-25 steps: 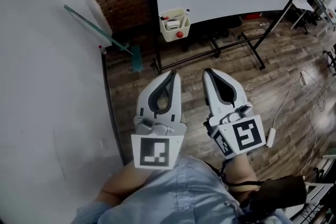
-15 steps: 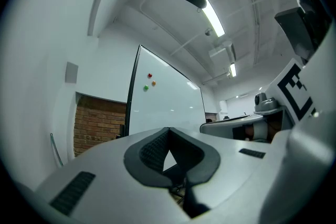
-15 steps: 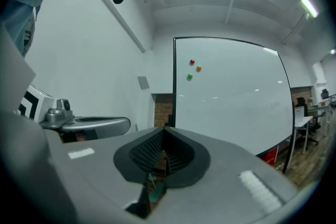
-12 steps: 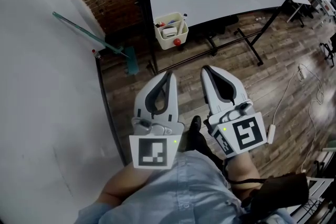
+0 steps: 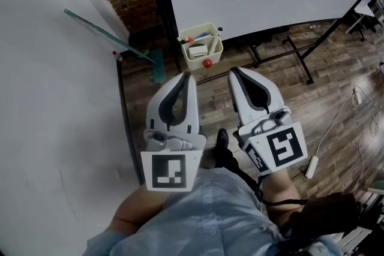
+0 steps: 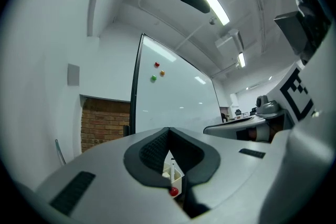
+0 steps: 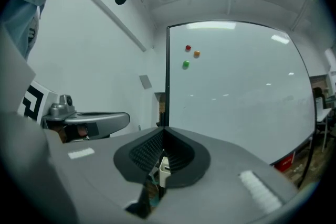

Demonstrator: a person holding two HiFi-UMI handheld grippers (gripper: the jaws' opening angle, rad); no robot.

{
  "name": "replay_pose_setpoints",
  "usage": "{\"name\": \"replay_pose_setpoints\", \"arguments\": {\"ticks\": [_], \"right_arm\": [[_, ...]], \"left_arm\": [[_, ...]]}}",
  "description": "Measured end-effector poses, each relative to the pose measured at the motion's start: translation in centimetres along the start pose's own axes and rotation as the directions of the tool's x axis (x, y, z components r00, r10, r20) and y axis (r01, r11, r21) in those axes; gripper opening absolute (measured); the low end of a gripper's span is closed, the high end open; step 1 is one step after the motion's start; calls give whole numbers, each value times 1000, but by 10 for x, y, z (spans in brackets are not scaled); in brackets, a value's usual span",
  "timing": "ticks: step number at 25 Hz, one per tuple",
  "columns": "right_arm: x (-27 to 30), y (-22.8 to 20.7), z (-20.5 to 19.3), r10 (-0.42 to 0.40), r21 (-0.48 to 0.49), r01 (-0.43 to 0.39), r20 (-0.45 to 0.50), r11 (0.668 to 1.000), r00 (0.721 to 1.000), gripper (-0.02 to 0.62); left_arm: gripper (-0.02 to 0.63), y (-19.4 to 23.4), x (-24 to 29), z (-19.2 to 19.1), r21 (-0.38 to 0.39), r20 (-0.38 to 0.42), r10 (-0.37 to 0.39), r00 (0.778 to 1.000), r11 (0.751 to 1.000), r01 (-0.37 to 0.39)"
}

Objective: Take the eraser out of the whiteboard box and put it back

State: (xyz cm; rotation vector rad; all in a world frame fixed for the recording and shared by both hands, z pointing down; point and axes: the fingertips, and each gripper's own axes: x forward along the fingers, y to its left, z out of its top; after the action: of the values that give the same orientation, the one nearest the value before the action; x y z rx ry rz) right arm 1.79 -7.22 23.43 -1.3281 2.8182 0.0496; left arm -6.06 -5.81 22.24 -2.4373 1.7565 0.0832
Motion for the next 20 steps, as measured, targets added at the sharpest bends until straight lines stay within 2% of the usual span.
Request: {"name": "replay_pose_setpoints", "arguments": {"ticks": [9,15,20], "right_arm": [[65,-52,-20,174,26,-173,-52,985,983,5],[90,-58,-26,332,32,-331,-38,943,943,8],[100,-51,-28,413,45,-411,-41,911,910,12]], "left_arm": [[5,15,75,-6,38,-21,143,989,989,-142],[5,22,94,-10,65,-28,258,966,965,-256],[5,28,93,-11,76,-30,326,945,943,-323]]}}
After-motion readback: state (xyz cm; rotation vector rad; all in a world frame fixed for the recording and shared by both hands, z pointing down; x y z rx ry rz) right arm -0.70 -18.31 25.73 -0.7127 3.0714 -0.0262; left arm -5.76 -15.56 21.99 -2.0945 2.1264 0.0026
